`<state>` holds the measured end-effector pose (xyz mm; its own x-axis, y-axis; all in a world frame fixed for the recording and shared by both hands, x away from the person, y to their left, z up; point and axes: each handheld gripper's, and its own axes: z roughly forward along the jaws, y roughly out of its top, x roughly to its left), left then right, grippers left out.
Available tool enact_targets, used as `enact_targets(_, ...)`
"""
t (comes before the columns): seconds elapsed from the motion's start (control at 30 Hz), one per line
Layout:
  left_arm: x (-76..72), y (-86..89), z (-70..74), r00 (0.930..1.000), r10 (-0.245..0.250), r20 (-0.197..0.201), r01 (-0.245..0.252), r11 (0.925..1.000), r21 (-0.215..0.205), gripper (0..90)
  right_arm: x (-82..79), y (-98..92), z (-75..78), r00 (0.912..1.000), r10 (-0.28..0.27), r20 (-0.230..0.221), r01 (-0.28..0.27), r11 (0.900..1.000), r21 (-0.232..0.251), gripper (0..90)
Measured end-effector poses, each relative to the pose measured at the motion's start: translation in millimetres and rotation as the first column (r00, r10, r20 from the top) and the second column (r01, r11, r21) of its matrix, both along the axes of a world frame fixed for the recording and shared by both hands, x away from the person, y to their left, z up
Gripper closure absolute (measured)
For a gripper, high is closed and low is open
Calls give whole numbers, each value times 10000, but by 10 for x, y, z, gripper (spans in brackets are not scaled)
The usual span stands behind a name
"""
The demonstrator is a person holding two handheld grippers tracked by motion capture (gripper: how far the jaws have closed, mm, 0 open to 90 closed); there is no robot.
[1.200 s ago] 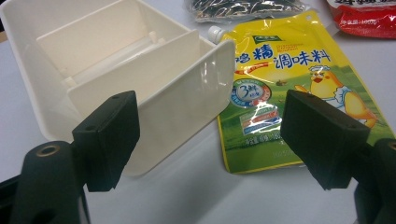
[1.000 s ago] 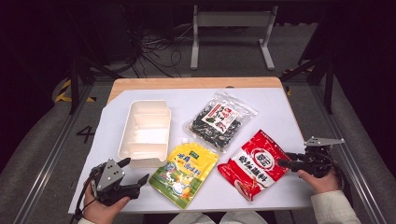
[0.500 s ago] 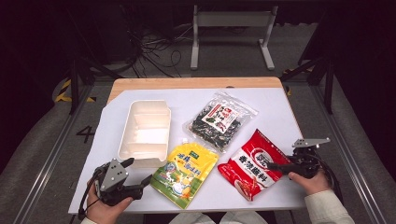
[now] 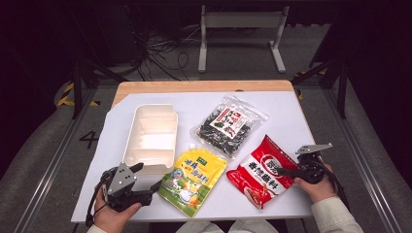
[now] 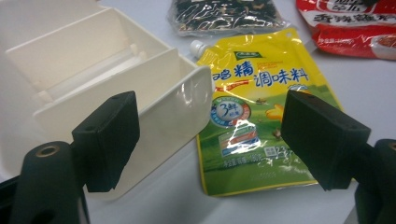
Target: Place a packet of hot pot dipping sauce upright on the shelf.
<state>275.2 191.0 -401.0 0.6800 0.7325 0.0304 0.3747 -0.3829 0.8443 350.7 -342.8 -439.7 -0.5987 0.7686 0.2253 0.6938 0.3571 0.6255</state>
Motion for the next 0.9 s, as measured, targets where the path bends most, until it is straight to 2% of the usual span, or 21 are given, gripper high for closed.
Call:
enact_targets(0.13,51,-10,42,9999,86,-126,-88,9999,-124,204,-10,3,29,9999,-110,76,110,9999,-10,879)
enact_targets(0.2,68,-20,67,9998,125,-162,-129,9996,-236,203,-26,16,70,9996,-95,268,96,9999,-40,880)
enact_targets(0.4,151,-84,118,10000,69,-72,-71,9992,-402,185,-118,29,353,9955,-63,946,49,9999,149,883)
enact_targets(0.53,173,-135,161,10000,41,55,-38,9988,-485,204,-149,52,458,9932,78,1158,-97,9998,160,884)
enact_targets(0.6,201,-181,201,9997,-132,218,147,9973,-718,209,-175,88,538,9912,250,1302,-260,9996,62,885)
enact_targets(0.73,237,-287,217,9986,-331,416,359,9970,-684,194,-217,145,666,9874,538,1488,-548,9985,23,885)
enact_targets(0.83,267,-346,236,9976,-559,419,586,9961,-665,194,-245,186,757,9849,660,1599,-664,9978,-28,885)
enact_targets(0.9,284,-368,244,9961,-781,421,809,9944,-678,230,-261,210,816,9826,689,1724,-682,9976,-101,885)
